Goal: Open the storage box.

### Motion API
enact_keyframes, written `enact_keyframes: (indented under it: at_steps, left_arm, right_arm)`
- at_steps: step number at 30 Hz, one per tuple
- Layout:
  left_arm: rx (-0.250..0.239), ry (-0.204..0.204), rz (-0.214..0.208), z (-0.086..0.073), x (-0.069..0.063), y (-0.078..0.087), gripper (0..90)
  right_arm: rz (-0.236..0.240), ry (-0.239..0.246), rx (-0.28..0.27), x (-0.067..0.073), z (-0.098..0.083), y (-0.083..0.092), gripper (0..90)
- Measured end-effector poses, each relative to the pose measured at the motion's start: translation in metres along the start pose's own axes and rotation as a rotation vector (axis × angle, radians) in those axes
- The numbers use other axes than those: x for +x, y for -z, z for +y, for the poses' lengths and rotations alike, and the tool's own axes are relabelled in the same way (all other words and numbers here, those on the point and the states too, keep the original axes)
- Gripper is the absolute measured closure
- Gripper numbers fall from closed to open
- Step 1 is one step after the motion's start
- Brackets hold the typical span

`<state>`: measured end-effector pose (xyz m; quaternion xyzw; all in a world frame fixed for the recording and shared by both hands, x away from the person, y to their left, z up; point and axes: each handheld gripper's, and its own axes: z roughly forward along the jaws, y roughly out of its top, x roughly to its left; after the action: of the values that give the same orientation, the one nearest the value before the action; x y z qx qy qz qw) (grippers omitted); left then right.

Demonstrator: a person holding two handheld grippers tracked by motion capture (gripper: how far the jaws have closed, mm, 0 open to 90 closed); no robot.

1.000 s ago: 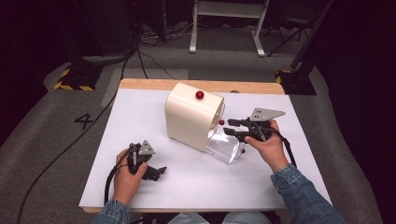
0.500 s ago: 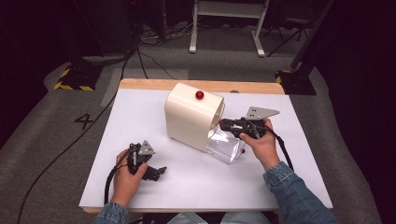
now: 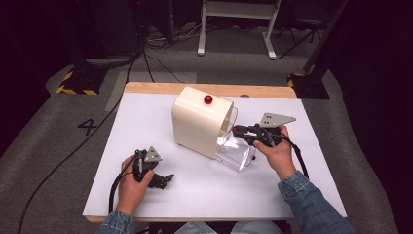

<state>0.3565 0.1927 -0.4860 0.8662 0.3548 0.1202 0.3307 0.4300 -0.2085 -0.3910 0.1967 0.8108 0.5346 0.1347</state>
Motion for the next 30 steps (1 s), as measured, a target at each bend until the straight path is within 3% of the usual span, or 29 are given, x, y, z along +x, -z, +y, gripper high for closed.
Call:
enact_keyframes:
  at_steps: [18, 25, 30]
  left_arm:
    - [-0.002, -0.001, -0.001, 0.0, 0.0, 0.0, 0.0]
    - [-0.003, -0.001, -0.001, 0.0, 0.0, 0.0, 0.0]
    - [-0.003, -0.001, -0.001, 0.0, 0.0, 0.0, 0.0]
  right_arm:
    - [-0.024, -0.021, -0.019, 0.002, -0.018, 0.044, 74.5]
    - [-0.025, -0.022, -0.01, 0.002, -0.026, 0.056, 74.5]
    - [-0.026, -0.024, -0.004, 0.0, -0.03, 0.055, 74.2]
